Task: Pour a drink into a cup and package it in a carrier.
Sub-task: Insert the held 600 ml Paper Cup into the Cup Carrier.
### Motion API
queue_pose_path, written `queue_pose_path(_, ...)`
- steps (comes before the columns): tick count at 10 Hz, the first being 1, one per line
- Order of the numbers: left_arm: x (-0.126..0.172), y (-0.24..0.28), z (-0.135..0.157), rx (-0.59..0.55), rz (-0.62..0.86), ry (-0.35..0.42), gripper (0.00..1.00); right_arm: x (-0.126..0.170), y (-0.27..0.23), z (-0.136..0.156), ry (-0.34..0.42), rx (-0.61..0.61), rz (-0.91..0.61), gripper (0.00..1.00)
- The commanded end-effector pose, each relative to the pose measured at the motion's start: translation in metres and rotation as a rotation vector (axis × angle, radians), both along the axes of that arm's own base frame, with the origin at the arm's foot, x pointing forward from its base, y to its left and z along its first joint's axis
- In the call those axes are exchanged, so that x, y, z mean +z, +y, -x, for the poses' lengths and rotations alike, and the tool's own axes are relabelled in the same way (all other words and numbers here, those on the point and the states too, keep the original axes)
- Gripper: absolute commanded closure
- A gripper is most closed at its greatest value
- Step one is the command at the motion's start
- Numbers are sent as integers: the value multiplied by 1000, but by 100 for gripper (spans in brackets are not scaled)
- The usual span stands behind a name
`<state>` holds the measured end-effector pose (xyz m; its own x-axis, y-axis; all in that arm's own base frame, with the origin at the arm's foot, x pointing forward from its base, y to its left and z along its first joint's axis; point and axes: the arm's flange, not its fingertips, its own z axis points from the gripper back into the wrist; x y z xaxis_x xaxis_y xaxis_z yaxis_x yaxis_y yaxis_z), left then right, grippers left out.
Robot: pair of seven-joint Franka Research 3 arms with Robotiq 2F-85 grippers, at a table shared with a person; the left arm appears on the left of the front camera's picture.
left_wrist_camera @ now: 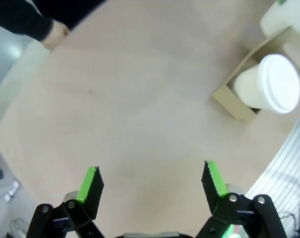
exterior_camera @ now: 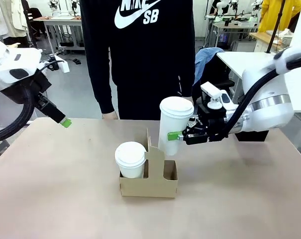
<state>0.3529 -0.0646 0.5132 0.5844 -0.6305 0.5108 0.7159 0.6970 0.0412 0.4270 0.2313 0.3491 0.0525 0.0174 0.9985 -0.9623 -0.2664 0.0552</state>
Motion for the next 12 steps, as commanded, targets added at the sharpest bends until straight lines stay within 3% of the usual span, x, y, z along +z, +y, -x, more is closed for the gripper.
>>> queue_pose_path(1, -28, 13, 23, -75, 31, -44, 0, -4, 3, -2, 0, 65, -24, 19)
queue_pose_path(2, -28, 12, 20, -30, 41, -18, 0, -7, 4, 1, 21, 95, -17, 19)
queue_pose_path(3, 0, 9, -3, -23, 5, -14, 0, -10, 7, 3, 32, 114, -15, 19)
queue_pose_path(12, 0, 9, -3, -23, 5, -14, 0, -57, 14, 2, 105, 174, 52, 19)
